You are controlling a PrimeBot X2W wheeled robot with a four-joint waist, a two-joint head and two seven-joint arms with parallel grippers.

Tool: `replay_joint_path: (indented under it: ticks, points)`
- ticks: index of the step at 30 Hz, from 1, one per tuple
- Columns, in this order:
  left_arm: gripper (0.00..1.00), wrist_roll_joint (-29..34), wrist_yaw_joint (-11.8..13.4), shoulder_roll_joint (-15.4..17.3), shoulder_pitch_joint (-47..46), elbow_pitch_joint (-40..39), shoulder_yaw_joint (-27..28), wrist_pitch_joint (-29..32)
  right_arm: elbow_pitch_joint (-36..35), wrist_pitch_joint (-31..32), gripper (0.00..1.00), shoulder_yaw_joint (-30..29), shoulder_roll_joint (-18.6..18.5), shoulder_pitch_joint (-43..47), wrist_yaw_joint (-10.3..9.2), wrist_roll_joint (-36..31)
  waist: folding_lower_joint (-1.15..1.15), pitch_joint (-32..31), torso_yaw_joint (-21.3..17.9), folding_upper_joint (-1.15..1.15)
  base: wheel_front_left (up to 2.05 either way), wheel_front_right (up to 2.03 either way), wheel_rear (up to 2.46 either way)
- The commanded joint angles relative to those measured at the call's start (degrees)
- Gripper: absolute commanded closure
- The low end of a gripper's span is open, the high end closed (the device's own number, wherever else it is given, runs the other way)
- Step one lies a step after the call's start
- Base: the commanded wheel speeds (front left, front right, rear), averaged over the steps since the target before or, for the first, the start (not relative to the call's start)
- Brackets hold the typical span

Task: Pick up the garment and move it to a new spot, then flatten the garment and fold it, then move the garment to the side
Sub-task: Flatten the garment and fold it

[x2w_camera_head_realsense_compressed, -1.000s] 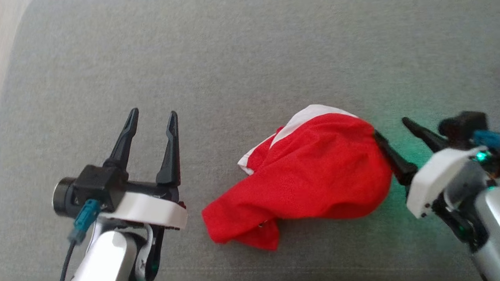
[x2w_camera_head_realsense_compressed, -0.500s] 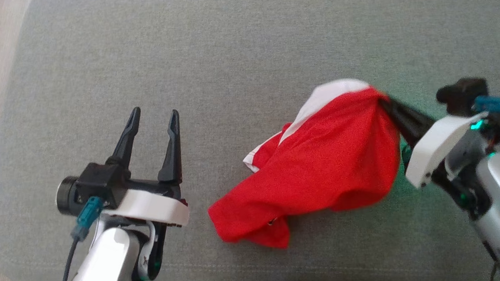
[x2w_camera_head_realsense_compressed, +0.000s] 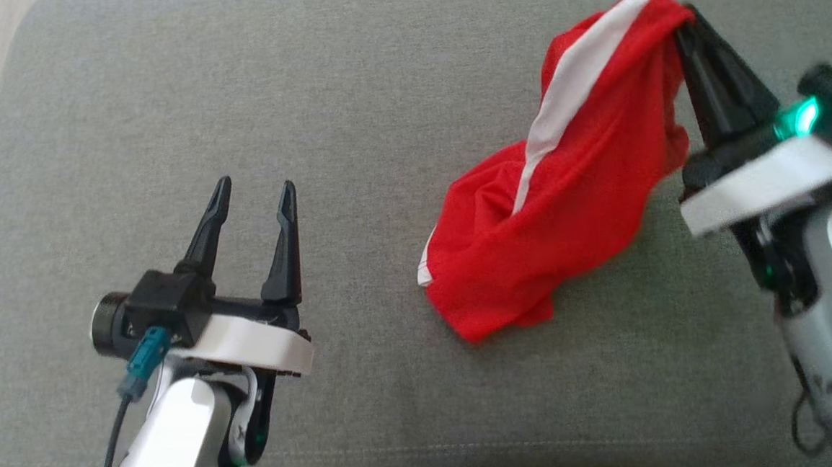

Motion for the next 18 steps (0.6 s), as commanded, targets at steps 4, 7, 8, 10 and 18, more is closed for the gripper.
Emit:
replay_joint_path:
  ticks: [4,7,8,10,18]
  points:
    - [0.00,0.6,0.2,1.2,-2.1,-2.3,2.1,-0.7,-4.2,-0.4,1.00,-2.4,0.0,10.4,0.20,-2.0,0.00,0.3,-0.8,0.00,0.00,0.00,0.00]
    - [0.00,0.6,0.2,1.4,-2.0,-2.3,2.1,-0.7,-5.0,0.4,1.00,-5.8,0.9,18.0,0.20,-2.4,0.00,0.5,-1.6,0.00,0.00,0.00,0.00]
    - [0.00,0.5,0.2,1.4,-1.9,-2.2,2.1,-0.7,-4.8,0.7,1.00,-6.8,1.3,20.3,0.20,-2.5,0.00,0.5,-1.8,0.00,0.00,0.00,0.00]
    - [0.00,0.6,0.4,1.4,-1.7,-2.2,2.0,-0.6,-4.4,0.9,1.00,-8.6,2.6,23.8,0.20,-2.7,0.00,0.5,-2.1,0.00,0.00,0.00,0.00]
    - [0.00,0.0,0.8,2.0,-0.2,-1.9,2.0,-0.3,1.4,0.5,0.00,-13.1,9.1,28.8,0.20,-3.1,0.00,-0.8,-3.2,0.00,0.00,0.00,0.00]
